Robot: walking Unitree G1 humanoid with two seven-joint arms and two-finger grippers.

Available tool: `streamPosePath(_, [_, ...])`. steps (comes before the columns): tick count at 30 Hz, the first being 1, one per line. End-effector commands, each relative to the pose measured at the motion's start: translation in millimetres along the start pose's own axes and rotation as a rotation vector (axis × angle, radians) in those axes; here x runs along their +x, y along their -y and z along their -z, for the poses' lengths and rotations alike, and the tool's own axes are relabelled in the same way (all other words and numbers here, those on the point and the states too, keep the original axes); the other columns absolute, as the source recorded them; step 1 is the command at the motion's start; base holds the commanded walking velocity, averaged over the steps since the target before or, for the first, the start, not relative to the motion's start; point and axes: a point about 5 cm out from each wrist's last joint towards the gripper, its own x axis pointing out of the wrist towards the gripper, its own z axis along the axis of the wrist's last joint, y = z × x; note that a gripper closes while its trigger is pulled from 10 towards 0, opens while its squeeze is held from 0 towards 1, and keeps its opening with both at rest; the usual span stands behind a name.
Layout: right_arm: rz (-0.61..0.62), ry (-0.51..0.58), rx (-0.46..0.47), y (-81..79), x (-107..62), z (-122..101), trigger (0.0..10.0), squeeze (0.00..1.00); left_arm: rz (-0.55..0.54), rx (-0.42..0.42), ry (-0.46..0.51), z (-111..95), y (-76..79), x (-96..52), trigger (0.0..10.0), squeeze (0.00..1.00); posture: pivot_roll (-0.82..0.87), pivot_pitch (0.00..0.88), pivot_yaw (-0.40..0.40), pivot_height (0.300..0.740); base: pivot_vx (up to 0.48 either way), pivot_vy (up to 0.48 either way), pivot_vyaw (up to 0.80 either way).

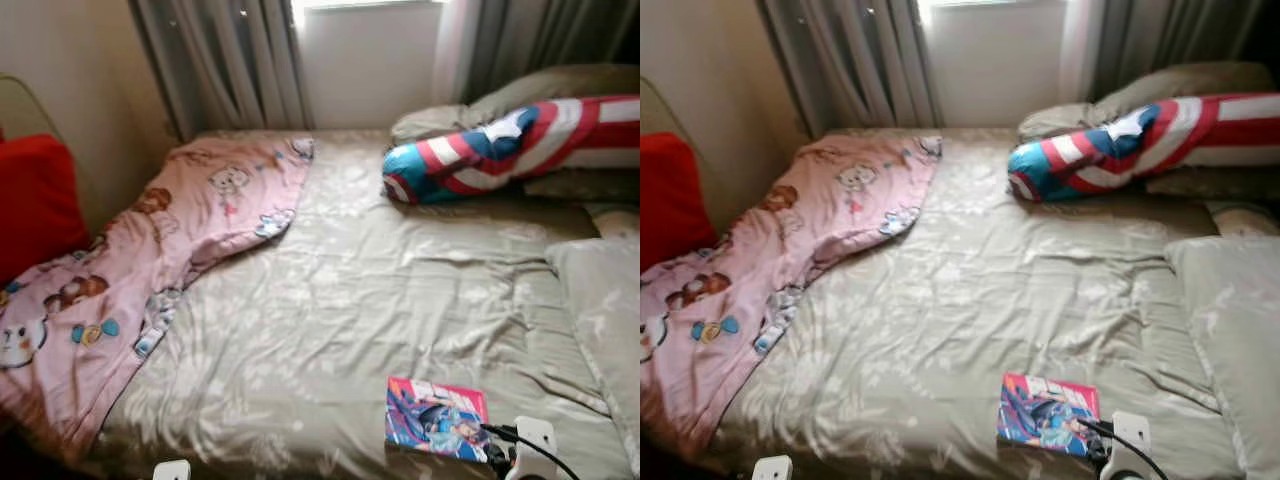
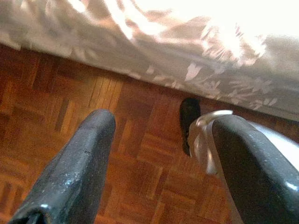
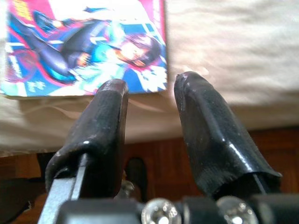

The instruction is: Clean up the room

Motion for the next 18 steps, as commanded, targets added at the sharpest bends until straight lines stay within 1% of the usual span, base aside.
streamPosePath(1, [0.003,-0.02,0.009,1.8,-1.7,6.0,10.0,0.0,0.001,0.003,-0.019,1.4,2.3,0.5,10.0,0.0,-0.16,0.0,0.068,0.74,0.0,0.289,0.0])
streamPosePath(4, [-0.002,-0.019,0.001,1.0,-2.0,7.4,10.0,0.0,0.002,0.006,-0.026,2.9,4.3,0.6,10.0,0.0,-0.16,0.0,0.063,0.74,0.0,0.284,0.0])
streamPosePath(9, [-0.006,-0.023,-0.007,1.5,-2.5,8.5,10.0,0.0,-0.004,0.007,-0.034,4.3,3.4,0.3,10.0,0.0,-0.16,0.0,0.051,0.74,0.0,0.28,0.0])
streamPosePath(12, [-0.002,-0.032,-0.016,4.2,-3.4,10.3,10.0,0.0,-0.011,0.007,-0.037,5.0,2.3,0.0,10.0,0.0,-0.16,0.0,0.045,0.74,0.0,0.277,0.0])
streamPosePath(13, [-0.002,-0.036,-0.025,6.7,-4.0,10.6,10.0,0.0,-0.016,0.003,-0.033,3.2,2.5,0.5,10.0,0.0,-0.16,0.0,0.029,0.74,0.0,0.277,0.0])
streamPosePath(15, [-0.006,-0.036,-0.054,8.8,-3.7,7.8,10.0,0.0,-0.019,-0.009,-0.025,0.9,4.1,1.3,10.0,0.0,-0.16,0.0,0.011,0.74,0.0,0.277,0.0])
streamPosePath(18, [-0.005,-0.031,-0.061,10.5,-3.6,5.7,10.0,0.0,-0.021,-0.024,-0.019,-0.4,5.0,1.7,10.0,0.0,-0.16,0.0,0.002,0.74,0.0,0.28,0.0])
